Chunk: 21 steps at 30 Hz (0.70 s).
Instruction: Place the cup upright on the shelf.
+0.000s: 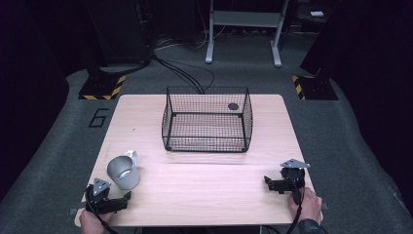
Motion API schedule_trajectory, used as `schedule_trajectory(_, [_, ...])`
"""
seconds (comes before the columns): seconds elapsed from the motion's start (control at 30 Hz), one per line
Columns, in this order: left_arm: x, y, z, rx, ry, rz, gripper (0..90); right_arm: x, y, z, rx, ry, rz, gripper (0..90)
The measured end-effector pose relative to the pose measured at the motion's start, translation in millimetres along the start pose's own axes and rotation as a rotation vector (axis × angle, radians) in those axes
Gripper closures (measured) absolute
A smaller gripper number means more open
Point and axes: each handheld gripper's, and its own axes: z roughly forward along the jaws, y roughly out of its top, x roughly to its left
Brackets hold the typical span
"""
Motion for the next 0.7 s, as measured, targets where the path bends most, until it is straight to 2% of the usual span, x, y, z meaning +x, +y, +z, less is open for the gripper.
schedule_trajectory(0.47, [-0.1,0.1,-0.7,0.006,-0.002,0.004,0.3,-0.8,0.4,0.3,0.002,0.006,-0.008,0.0])
schedule_trajectory(0.7, [1.5,2.5,-2.7,0.036,-0.015,0.017,0.0,-1.9,0.8,0.8,0.001,0.011,-0.022,0.0])
